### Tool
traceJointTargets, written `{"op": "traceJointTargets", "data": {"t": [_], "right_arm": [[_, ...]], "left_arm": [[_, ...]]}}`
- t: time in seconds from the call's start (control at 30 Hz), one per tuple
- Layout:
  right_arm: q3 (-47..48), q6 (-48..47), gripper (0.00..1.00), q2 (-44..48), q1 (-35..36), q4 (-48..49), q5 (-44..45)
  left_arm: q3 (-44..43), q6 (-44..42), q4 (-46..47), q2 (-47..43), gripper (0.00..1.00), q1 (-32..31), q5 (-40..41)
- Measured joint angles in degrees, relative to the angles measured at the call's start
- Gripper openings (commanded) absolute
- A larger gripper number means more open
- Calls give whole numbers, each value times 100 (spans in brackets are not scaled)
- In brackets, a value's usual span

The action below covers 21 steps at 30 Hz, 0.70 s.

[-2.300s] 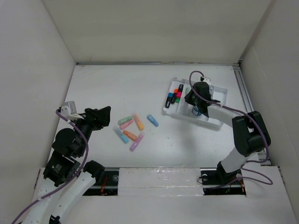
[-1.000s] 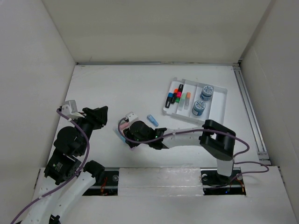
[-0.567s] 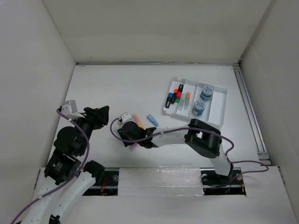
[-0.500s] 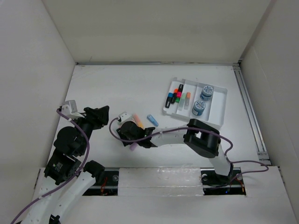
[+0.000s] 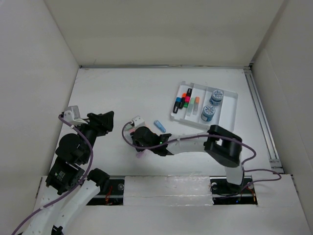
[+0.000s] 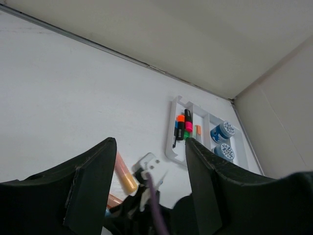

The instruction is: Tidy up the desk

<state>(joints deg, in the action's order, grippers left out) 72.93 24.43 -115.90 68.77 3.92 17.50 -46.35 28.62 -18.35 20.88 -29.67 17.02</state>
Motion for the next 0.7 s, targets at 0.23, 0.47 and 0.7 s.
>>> {"op": "traceJointTargets", "data": {"t": [0.23,0.47,0.7], "right_arm": [[-1440,481,10,2210,-951,835,-256],[-2686,1180,8,3589,-3473,1344,-291],[-2872,1674,13,3254,-5200,1366,-640]], "left_arm": [[0,0,-4,-52,54,0,9],[0,-2,-9,-98,54,0,4],[0,-2,-11,-125,54,0,4]]}}
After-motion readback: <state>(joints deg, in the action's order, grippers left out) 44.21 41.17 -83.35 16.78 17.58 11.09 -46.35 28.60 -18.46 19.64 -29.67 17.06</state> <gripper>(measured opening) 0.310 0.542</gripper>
